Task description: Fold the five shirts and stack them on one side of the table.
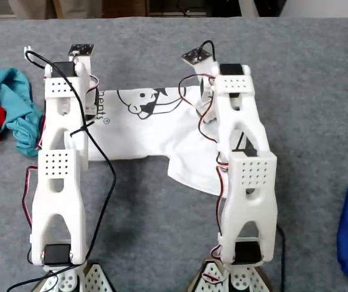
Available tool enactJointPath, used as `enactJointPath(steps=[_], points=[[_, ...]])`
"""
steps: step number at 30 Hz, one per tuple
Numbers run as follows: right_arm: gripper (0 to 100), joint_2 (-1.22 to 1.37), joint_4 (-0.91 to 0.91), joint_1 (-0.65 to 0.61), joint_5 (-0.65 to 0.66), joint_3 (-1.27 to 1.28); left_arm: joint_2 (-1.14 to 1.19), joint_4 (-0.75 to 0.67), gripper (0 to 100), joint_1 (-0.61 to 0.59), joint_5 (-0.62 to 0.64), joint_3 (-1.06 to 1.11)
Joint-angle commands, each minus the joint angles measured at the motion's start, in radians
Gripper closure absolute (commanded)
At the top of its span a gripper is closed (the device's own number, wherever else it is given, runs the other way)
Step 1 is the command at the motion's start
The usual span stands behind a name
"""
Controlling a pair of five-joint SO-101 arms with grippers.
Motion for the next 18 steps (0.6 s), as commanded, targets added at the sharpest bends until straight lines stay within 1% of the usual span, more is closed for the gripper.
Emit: enactJointPath(steps=[1, 4, 7, 10, 14, 18], points=[[99.3, -0.01, 0.095, 0.028, 0.006, -0.134, 0.008, -0.003, 98, -0.02, -0.003, -0.1], [98.4, -0.01, 0.222, 0.022, 0.043, -0.268, 0.007, 0.032, 98, 0.015, 0.018, -0.207], [98.0, -0.01, 0.377, -0.01, 0.064, -0.432, -0.022, 0.032, 98, 0.057, 0.064, -0.206], [98.0, -0.039, 0.385, -0.021, 0.066, -0.512, -0.094, 0.034, 98, 0.08, 0.094, -0.203], [98.0, -0.194, 0.385, -0.047, 0.146, -0.409, -0.213, 0.035, 98, 0.103, 0.103, -0.196], [98.0, -0.466, 0.385, -0.077, 0.239, -0.159, -0.344, 0.038, 98, 0.104, 0.104, -0.195]])
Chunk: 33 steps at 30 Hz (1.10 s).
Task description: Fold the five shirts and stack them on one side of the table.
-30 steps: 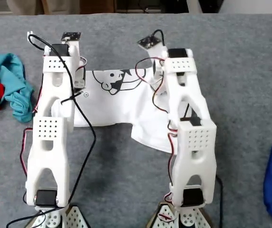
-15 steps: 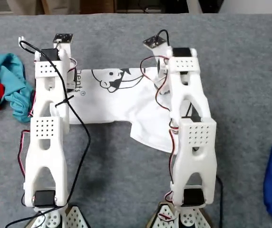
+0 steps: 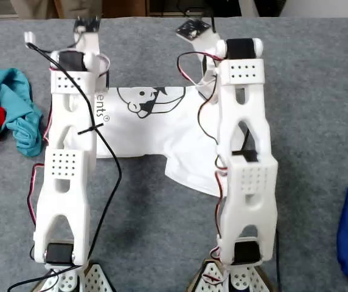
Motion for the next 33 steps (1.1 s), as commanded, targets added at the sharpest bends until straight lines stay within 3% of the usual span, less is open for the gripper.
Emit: enactJointPath(steps=[1, 4, 8, 16, 21, 28, 33], points=[[98.0, -0.332, 0.02, -0.036, 0.074, 0.216, -0.185, 0.017, 98, 0.005, 0.008, -0.034], [98.0, -0.564, 0.017, -0.061, 0.086, 0.44, -0.323, 0.017, 98, -0.006, 0.055, 0.074], [98.0, -0.829, 0.006, -0.062, 0.133, 0.725, -0.576, 0.017, 98, -0.014, 0.089, 0.396], [98.0, -1.178, -0.109, -0.058, 0.404, 1.224, -1.179, 0.011, 98, -0.02, 0.083, 1.122], [97.9, -1.316, -0.153, -0.062, 0.4, 1.446, -1.609, 0.005, 98, -0.083, 0.08, 1.487], [84.3, -1.412, -0.147, -0.088, 0.437, 1.65, -2.077, -0.078, 98, -0.262, -0.112, 1.958], [83.5, -1.408, -0.135, -0.179, 0.43, 1.693, -2.279, -0.083, 98, -0.382, -0.189, 2.147]])
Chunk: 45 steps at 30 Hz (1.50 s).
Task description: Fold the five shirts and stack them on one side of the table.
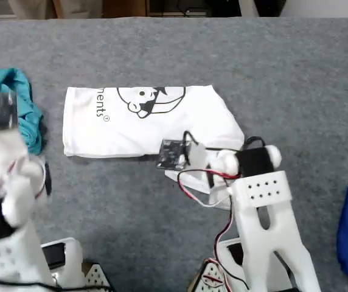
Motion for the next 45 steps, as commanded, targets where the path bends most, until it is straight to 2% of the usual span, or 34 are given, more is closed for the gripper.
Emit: enactJointPath(steps=[1, 5, 11, 17, 25, 31, 43, 45], points=[[83.5, -0.03, -0.008, -0.073, -0.023, 0.01, -0.125, -0.017, 98, -0.081, -0.043, 0.083], [83.3, 0.013, -0.029, -0.122, -0.069, 0.005, -0.157, -0.006, 98, -0.138, -0.046, 0.098], [83.2, 0.186, -0.094, -0.182, -0.132, -0.019, -0.145, -0.008, 98, -0.135, -0.046, 0.101], [83.2, 0.341, -0.144, -0.266, -0.201, -0.133, -0.013, -0.118, 98, -0.135, -0.051, 0.167], [83.2, 0.464, -0.267, -0.262, -0.233, -0.147, 0.156, -0.259, 98, -0.135, -0.052, 0.189], [83.1, 0.578, -0.387, -0.191, -0.262, -0.147, 0.208, -0.33, 98, -0.135, -0.052, 0.193], [82.9, 0.599, -0.414, -0.166, -0.29, -0.116, 0.239, -0.334, 98, -0.077, -0.052, 0.196], [79.7, 0.599, -0.417, -0.166, -0.29, -0.094, 0.239, -0.333, 98, -0.077, -0.052, 0.196]])
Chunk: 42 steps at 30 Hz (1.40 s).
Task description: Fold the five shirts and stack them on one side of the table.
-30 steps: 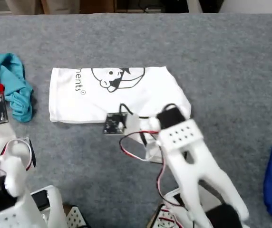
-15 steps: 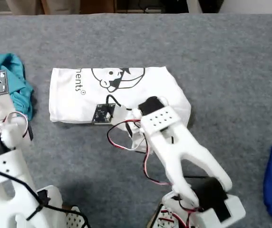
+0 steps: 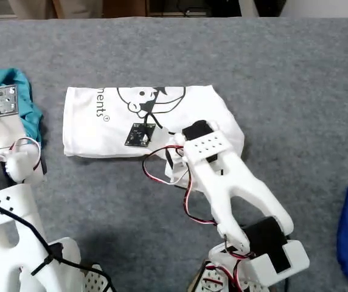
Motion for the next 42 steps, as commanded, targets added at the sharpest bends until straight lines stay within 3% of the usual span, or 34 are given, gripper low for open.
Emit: enactJointPath(steps=[1, 4, 20, 26, 34, 42], points=[[77.8, 0.002, -0.009, 0.019, -0.009, 0.01, 0.004, -0.009, 98, 0.008, -0.006, -0.003], [74.1, 0.002, -0.014, 0.019, -0.009, 0.039, 0.004, -0.009, 98, 0.008, -0.006, -0.003], [74.2, 0.01, -0.184, 0.022, -0.009, 0.249, 0.004, -0.009, 98, 0.006, -0.006, 0.015], [74.5, 0.01, -0.198, 0.108, -0.008, 0.254, -0.002, -0.008, 98, 0.008, -0.006, 0.025], [95.5, 0.012, -0.199, 0.137, -0.003, 0.251, -0.004, -0.006, 98, 0.003, -0.006, 0.025], [98.4, 0.012, -0.222, 0.139, -0.003, 0.249, -0.004, -0.006, 98, 0.002, -0.006, 0.025]])
